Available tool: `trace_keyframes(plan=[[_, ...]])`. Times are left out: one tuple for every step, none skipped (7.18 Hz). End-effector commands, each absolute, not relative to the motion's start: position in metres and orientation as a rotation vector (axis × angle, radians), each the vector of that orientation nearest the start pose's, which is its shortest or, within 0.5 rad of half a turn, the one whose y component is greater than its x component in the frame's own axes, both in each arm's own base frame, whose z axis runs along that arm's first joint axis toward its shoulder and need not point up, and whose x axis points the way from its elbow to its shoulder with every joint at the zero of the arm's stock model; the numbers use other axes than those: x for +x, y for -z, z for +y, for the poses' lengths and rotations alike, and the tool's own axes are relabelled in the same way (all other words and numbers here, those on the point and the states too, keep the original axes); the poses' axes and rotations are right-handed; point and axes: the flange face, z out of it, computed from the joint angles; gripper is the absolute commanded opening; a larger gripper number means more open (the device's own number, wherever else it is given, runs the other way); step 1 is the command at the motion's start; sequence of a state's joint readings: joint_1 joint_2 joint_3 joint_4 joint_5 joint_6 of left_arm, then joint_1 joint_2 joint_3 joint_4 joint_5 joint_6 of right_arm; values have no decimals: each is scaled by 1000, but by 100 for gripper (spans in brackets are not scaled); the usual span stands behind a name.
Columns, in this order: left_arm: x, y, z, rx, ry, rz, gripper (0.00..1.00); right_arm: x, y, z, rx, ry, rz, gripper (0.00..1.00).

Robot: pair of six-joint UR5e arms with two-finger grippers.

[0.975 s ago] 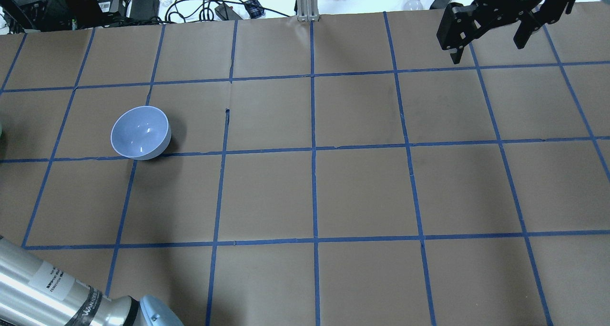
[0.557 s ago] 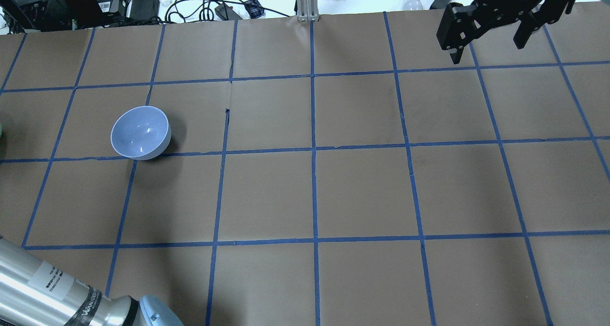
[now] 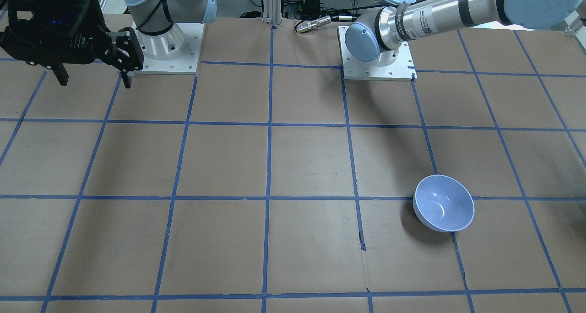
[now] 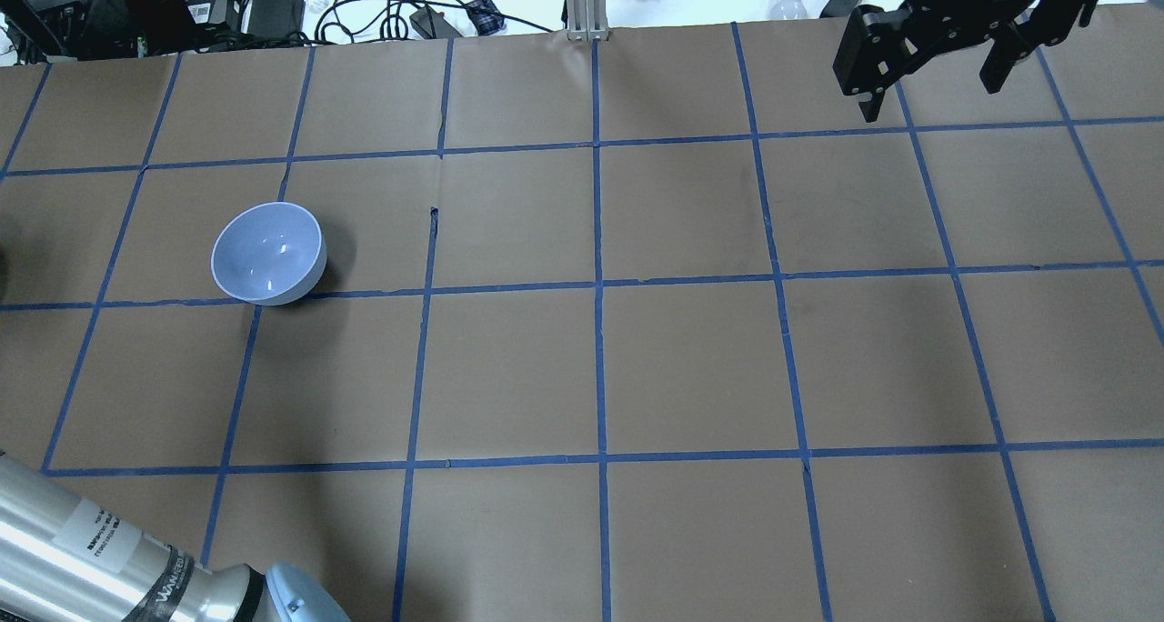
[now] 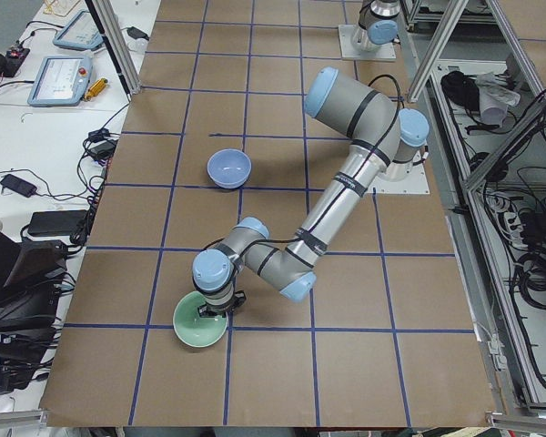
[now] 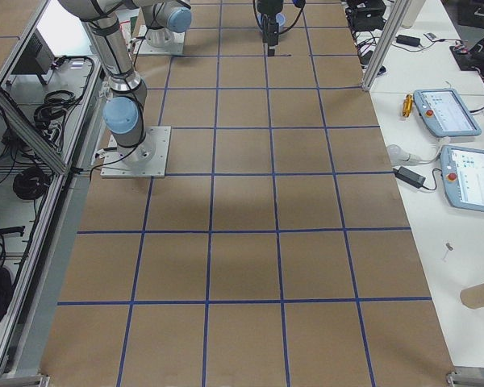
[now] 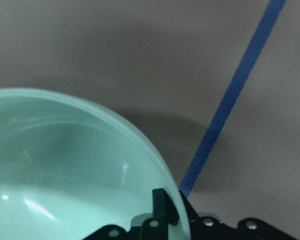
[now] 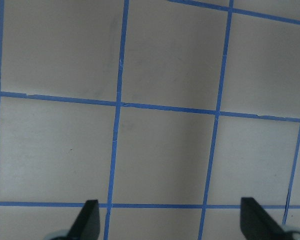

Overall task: Stack green bowl on blue bowl
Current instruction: 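Grasp the pale green bowl rim with the left gripper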

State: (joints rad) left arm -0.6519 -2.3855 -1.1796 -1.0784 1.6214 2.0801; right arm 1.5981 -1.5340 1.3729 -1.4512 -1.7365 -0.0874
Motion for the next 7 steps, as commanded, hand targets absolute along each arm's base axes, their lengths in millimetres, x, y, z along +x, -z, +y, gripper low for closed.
trace_keyframes(plan=[[537,-202,-570,1674,-70,2570,0,130,-556,-503,-182,60,3303,100],[537,-202,-570,1672,-67,2571,0,131,-556,-503,-184,60,3303,100],[537,-202,-570,1670,-67,2572,0,131,-556,-503,-184,60,3303,100],[537,-201,-570,1667,-67,2576,0,131,-556,-503,-184,60,3303,100],[535,-209,-569,1662,-71,2570,0,130,-556,-503,-182,60,3303,100],[527,-221,-568,1621,-93,2609,0,131,-556,-503,-184,60,3303,100],[517,-237,-570,1618,-109,2611,0,131,-556,-503,-184,60,3303,100]])
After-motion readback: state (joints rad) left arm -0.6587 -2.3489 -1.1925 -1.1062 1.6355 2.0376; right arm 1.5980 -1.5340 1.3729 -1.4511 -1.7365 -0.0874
